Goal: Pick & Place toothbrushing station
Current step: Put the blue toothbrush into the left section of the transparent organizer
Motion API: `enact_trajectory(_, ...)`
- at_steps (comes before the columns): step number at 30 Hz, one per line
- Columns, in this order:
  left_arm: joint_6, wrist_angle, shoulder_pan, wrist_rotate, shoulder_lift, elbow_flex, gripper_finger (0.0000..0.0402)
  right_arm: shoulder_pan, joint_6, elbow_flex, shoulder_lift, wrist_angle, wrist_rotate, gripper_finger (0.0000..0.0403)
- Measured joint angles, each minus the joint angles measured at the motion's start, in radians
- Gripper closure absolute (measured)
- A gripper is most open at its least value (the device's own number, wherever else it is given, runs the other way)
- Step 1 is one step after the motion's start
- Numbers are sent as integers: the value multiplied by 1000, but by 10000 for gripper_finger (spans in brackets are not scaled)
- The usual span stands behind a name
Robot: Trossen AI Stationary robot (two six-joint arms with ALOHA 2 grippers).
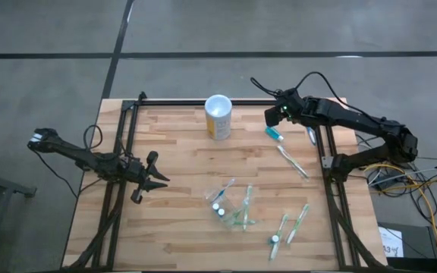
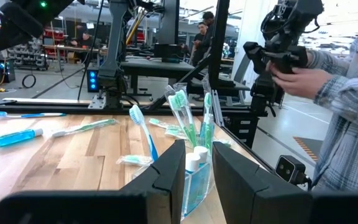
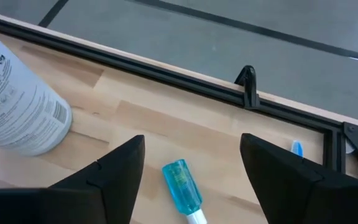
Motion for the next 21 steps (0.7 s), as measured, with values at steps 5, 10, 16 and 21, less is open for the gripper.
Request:
enact_trajectory(5,0,0,0,0,0,0,316,0,2,-15,-1,-7,-1,135)
enact_trajectory(10,0,0,0,0,0,0,316,0,-34,-33,-1,-17,-1,141)
enact_trajectory(16,0,0,0,0,0,0,316,-1,-52,-33,2,-40,1,156)
enact_trajectory(21,0,0,0,0,0,0,316,-35,20,-33,27,-121,3,168)
